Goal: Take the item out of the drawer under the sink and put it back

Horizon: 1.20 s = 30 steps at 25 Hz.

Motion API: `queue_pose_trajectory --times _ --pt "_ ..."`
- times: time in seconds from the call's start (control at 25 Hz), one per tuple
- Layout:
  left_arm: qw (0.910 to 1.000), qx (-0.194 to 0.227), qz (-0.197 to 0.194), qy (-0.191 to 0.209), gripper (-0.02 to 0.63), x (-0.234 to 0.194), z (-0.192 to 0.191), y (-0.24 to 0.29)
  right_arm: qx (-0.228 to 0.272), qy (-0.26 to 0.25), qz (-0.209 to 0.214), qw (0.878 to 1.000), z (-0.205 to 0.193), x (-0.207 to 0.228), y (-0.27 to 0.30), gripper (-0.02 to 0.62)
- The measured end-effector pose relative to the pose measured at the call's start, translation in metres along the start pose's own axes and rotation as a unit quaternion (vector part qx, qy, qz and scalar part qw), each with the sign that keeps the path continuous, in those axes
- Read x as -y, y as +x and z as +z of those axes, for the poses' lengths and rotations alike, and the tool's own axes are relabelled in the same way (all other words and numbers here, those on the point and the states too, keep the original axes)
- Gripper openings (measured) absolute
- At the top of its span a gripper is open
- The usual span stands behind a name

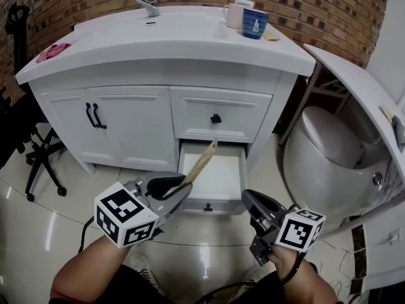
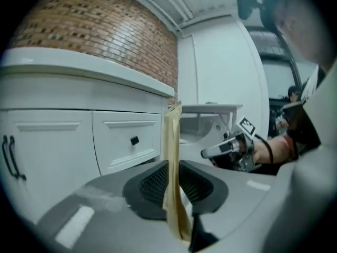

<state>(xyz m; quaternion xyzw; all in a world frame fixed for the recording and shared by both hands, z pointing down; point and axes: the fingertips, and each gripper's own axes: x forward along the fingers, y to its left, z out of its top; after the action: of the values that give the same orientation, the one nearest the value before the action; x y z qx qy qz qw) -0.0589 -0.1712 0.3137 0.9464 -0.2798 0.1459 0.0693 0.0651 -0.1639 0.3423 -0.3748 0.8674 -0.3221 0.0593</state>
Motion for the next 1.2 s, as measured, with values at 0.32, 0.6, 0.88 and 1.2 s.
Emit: queue_pose_trajectory --times 0.32,0.6,0.88,1.2 --pt "0.9976 0.027 -0.003 -0.064 0.063 0.022 -0.012 -0.031 0.015 -0.026 0.028 0.999 0.008 -0.031 -0.010 0.005" --pt "0.9891 0.056 -0.010 -0.136 0.063 0.011 -0.023 -0.035 0.005 -0.036 0.018 0.999 0.001 -0.026 -0.013 0.005" --pt "0.9896 0.045 -0.023 -0.134 0.058 0.016 -0.027 -0.023 0.007 -0.016 0.007 1.000 0.001 -0.014 -0.020 0.005" --pt "0.9911 0.044 -0.008 -0.125 0.064 0.016 -0.031 -0.016 0.007 -0.017 0.008 1.000 0.001 -0.014 -0.022 0.005"
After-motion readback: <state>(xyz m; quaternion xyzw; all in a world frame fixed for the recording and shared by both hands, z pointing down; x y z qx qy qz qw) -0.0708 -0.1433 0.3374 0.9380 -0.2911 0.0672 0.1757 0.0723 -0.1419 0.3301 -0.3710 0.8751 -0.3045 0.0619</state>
